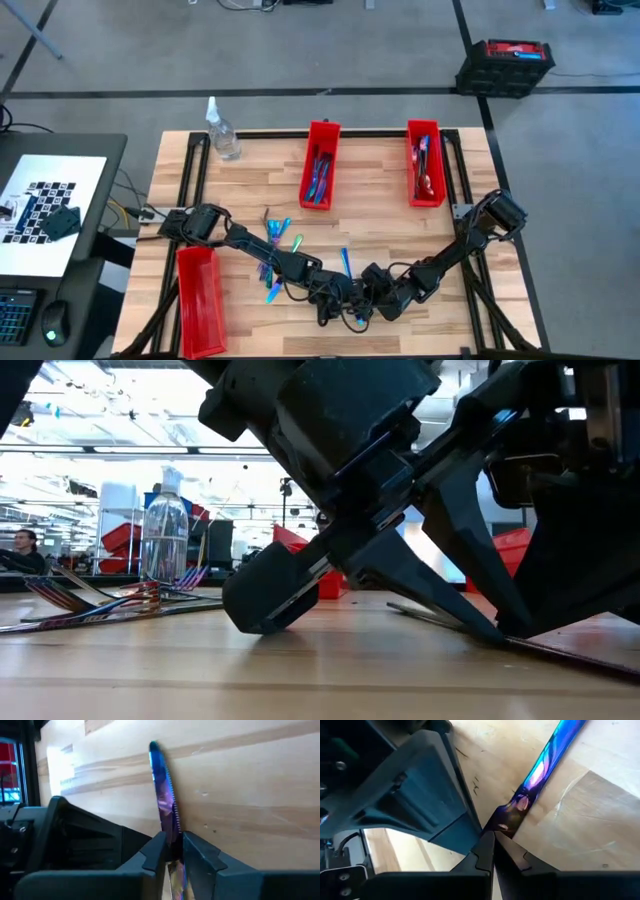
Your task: Sort silverware
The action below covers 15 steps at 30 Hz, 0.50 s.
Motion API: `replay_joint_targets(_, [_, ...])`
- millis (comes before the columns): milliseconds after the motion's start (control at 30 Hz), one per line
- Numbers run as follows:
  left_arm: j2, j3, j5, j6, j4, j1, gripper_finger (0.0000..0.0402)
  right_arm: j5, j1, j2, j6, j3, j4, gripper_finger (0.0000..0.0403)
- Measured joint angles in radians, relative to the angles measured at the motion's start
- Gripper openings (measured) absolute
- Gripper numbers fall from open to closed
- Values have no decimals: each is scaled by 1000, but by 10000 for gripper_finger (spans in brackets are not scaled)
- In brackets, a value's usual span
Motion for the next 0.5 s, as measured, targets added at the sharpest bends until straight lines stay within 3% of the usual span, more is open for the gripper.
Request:
replay_joint_targets(167, [0,-1,1,-4,19,-2,4,32,12,2,16,0,20,0])
replay_joint_targets(500, [0,-1,7,-48,29,-2,9,56,17,2,23,1,13,0])
